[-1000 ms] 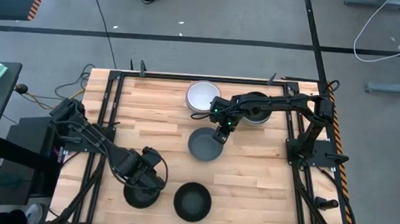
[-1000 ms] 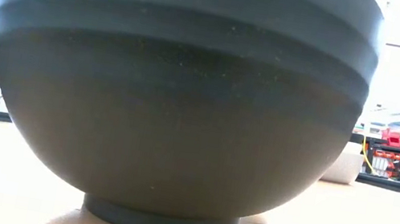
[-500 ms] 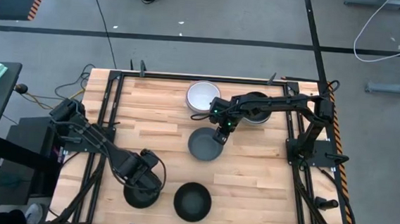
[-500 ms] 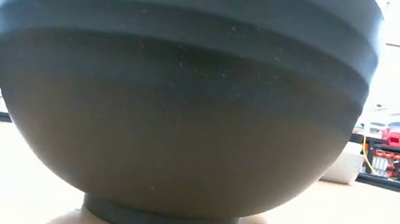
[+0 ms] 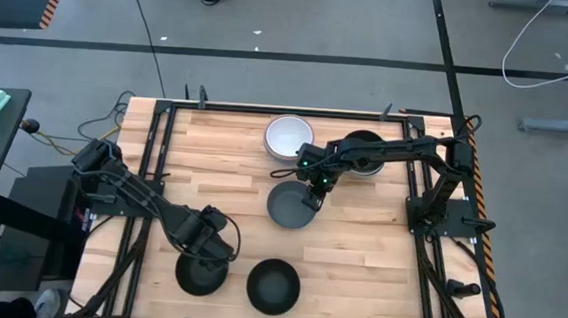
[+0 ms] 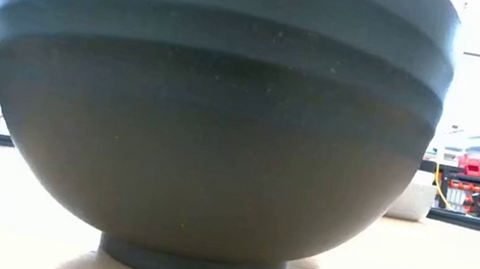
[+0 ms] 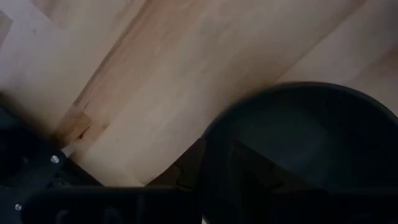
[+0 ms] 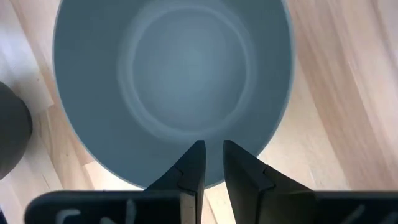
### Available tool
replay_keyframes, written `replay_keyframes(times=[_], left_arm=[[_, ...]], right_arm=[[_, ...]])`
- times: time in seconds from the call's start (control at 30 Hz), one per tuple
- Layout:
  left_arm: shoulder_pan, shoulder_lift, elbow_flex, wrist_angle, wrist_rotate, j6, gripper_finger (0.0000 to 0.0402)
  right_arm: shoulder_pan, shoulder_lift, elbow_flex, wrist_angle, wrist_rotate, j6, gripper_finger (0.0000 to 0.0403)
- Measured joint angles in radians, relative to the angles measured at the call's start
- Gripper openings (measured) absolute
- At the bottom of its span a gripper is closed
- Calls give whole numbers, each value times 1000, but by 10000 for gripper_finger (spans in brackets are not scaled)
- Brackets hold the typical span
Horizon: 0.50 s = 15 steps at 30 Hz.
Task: Nest bowls inside each other
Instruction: Stack the left black bowl on top of the right black bowl
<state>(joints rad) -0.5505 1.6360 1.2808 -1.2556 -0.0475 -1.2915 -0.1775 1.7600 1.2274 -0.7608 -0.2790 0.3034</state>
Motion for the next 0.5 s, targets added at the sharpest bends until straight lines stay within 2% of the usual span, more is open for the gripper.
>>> replay_keyframes(times=[0.13,0.5], left_arm=[[0,0,-1,3,14,3,69],[0,-2,-105,134,79,25,61]], right_arm=[[4,0,0,0,0,0,65],[4,0,0,0,0,-11,65]])
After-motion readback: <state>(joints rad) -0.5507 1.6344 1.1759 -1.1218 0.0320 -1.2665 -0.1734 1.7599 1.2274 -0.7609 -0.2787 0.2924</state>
